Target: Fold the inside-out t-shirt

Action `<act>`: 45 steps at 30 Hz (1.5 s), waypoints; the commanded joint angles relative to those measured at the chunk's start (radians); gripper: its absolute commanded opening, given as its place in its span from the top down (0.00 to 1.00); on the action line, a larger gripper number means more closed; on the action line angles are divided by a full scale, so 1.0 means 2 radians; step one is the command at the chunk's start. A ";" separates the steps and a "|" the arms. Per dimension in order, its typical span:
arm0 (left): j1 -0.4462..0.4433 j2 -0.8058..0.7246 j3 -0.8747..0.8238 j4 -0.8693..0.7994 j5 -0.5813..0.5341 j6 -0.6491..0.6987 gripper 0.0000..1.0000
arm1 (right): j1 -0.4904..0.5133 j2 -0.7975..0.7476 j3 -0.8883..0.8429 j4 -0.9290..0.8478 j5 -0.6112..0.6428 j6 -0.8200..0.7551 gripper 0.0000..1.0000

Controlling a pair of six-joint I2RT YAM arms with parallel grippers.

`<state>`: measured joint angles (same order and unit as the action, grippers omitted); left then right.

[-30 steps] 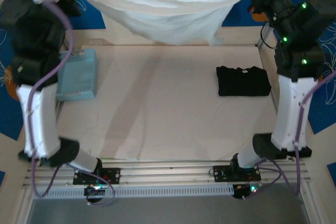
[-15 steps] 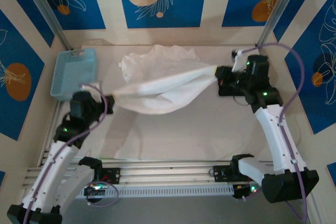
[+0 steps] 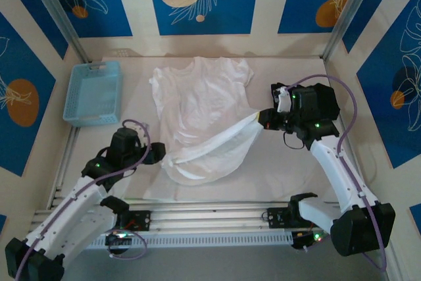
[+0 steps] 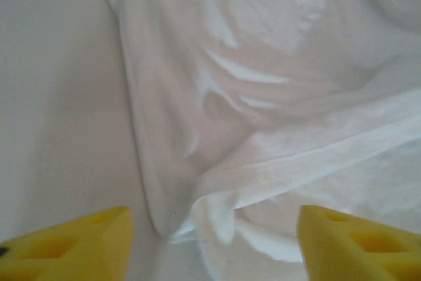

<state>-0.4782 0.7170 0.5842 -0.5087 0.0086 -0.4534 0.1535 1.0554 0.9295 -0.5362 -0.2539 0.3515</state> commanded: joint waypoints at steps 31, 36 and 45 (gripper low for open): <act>-0.161 0.426 0.316 0.120 0.080 0.140 1.00 | 0.093 -0.129 -0.082 0.111 0.073 -0.072 0.09; -0.135 0.417 0.367 0.051 0.133 0.108 1.00 | 0.285 -0.113 -0.177 0.259 0.162 -0.122 0.14; -0.129 0.422 0.470 -0.059 0.183 0.108 1.00 | 0.353 0.180 -0.248 0.638 0.272 -0.270 0.21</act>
<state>-0.7368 1.5742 1.4712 -0.5209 0.3065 -0.2283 0.8795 1.3067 0.4061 0.4019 0.1780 -0.0509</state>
